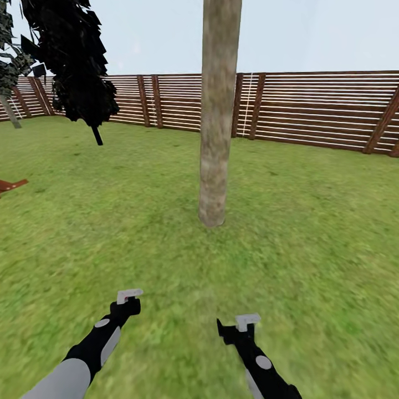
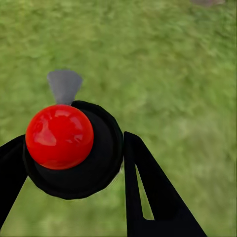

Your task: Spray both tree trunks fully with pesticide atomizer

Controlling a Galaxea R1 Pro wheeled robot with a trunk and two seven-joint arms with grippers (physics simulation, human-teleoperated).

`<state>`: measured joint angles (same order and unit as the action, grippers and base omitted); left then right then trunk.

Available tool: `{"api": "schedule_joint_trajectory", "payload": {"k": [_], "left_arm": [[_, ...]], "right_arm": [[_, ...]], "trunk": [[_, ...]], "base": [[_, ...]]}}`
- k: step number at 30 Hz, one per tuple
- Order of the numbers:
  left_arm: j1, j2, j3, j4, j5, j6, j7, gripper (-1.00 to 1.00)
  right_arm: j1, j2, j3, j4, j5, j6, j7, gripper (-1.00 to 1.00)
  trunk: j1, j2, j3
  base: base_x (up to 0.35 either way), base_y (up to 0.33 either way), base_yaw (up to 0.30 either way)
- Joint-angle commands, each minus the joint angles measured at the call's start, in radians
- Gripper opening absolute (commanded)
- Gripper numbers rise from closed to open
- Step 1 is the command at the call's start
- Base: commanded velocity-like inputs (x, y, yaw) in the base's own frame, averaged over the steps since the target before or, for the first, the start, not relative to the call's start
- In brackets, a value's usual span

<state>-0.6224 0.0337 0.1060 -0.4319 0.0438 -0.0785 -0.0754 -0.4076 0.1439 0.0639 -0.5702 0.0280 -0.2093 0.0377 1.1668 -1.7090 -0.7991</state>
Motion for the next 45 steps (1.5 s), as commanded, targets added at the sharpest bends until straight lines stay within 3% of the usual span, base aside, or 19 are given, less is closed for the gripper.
{"api": "schedule_joint_trajectory", "payload": {"k": [1,5,28,45], "left_arm": [[0.002,0.000,0.000,-0.001,0.001,0.000,0.000,-1.00],[0.006,-0.004,-0.003,-0.008,0.000,0.004,0.004,-1.00],[0.007,-0.001,0.000,-0.004,0.003,-0.003,0.013,-1.00],[0.007,-0.008,-0.012,-0.006,-0.008,-0.001,0.001,-1.00]], "right_arm": [[0.000,0.009,0.001,-0.047,-0.001,0.021,0.000,1.00],[0.000,0.029,0.004,-0.122,-0.002,0.054,0.000,1.00],[0.001,0.025,0.004,-0.083,0.001,0.054,-0.001,1.00],[0.001,0.027,0.005,-0.079,0.005,0.056,0.002,1.00]], "trunk": [[0.000,0.000,0.000],[0.000,0.000,0.000],[0.000,0.000,0.010],[0.000,0.000,0.010]], "base": [[0.338,0.000,0.000],[0.338,0.000,0.000],[0.336,0.000,-0.011],[0.022,0.000,-0.002]]}}
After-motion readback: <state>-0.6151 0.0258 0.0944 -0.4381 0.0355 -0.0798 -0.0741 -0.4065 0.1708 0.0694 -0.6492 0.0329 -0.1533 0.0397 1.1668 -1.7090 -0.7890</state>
